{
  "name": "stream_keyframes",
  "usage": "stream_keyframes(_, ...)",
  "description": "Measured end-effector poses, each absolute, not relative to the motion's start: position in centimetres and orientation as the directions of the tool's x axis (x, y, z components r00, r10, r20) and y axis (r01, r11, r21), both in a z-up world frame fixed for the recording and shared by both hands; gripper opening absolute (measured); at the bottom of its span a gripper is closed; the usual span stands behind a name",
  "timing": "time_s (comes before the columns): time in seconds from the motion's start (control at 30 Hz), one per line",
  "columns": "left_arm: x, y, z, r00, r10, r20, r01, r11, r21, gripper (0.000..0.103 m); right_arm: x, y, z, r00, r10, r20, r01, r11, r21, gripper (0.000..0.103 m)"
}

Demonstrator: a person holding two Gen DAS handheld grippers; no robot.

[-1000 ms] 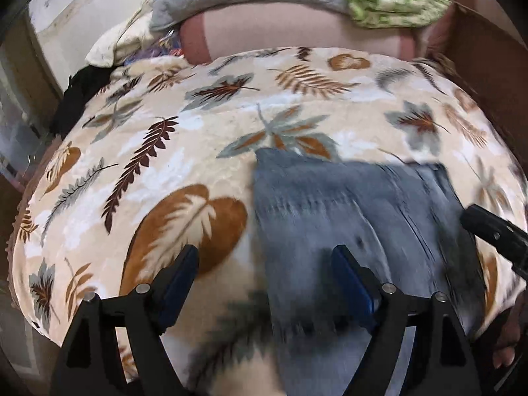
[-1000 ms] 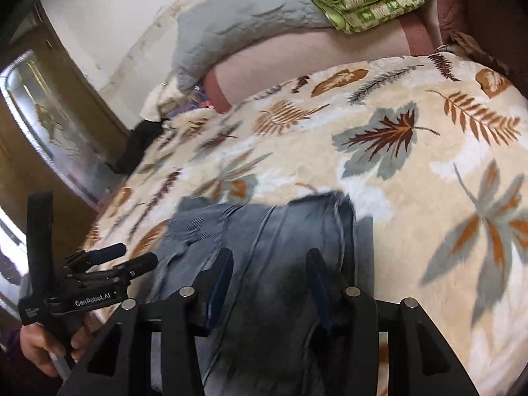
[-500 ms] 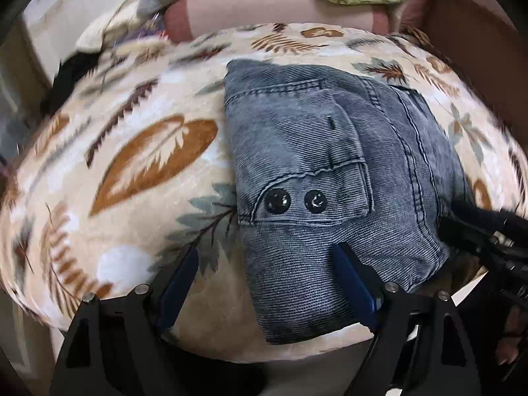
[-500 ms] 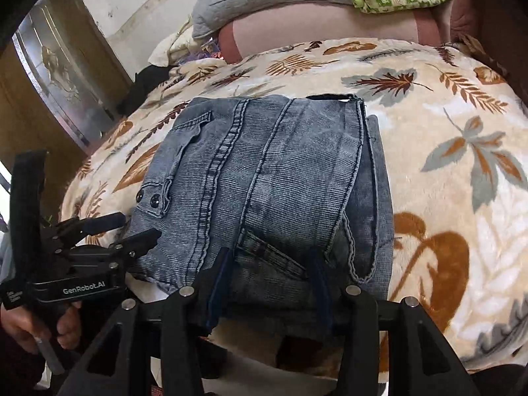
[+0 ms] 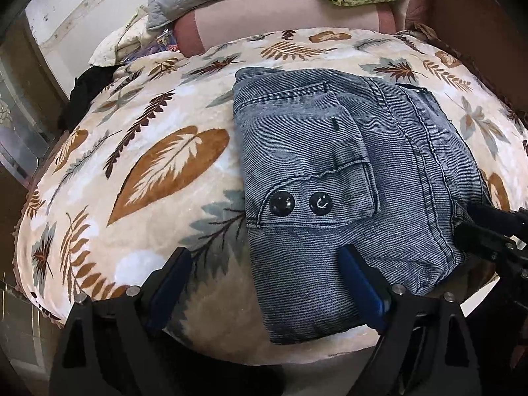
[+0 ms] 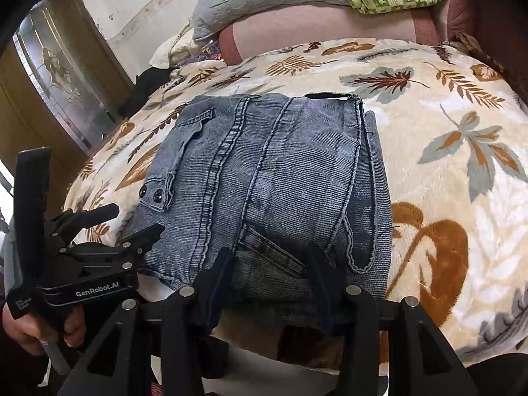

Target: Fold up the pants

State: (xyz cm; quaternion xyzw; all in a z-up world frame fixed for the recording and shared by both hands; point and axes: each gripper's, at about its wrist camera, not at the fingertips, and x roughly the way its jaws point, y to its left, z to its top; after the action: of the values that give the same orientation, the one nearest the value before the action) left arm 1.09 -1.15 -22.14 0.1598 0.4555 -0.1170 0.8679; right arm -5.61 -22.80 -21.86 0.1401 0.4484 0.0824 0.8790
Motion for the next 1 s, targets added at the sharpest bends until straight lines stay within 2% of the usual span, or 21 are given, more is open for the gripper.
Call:
stream_keyframes(0.4, 1.0, -0.9, -22.5, 0.579, -0.032, -0.814, 0.296, 0.939, 0.174, 0.099, -5.6, -23.0, -22.0, 0.586, 0.287, -0.757, -0.026, 0.941, 0.337, 0.051)
stream_keyframes(0.67, 1.4, -0.2, -22.3, 0.545, -0.050, -0.837, 0.278, 0.952, 0.124, 0.100, -5.5, -22.9, -21.8, 0.584, 0.278, -0.763, -0.034, 0.947, 0.319, 0.051)
stream_keyframes(1.0, 1.2, -0.5, -22.3, 0.558, -0.023, -0.829, 0.273, 0.949, 0.157, 0.100, -5.4, -21.9, -21.7, 0.580, 0.224, -0.783, -0.033, 0.967, 0.253, 0.052)
